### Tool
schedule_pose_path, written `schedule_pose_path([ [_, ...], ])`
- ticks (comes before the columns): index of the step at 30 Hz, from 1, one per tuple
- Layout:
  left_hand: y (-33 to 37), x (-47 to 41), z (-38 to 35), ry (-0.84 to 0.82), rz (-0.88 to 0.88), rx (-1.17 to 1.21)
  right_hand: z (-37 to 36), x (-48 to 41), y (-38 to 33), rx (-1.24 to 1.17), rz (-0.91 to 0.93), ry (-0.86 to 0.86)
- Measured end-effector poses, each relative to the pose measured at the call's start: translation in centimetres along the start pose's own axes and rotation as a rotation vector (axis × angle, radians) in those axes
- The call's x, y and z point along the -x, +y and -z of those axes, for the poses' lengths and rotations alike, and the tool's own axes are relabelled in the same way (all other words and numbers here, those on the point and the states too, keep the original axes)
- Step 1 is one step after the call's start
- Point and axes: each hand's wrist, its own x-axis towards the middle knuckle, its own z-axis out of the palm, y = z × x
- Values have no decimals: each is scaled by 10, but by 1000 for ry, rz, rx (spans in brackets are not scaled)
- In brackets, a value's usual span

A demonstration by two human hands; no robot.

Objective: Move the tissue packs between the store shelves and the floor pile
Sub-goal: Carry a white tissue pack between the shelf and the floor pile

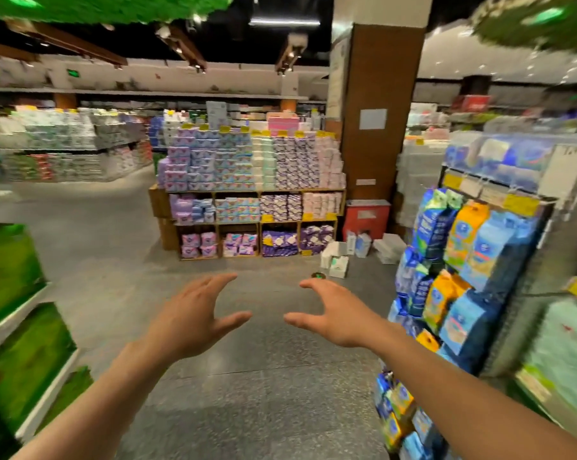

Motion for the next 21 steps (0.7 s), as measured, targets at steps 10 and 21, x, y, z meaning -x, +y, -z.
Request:
schedule_pose_path([
  [10, -36, -248, -78, -99, -197, 35, 40, -180, 114, 84, -251, 43],
  [21, -42, -500, -192, -209, -316, 19, 67, -361, 255, 36, -389, 80],
])
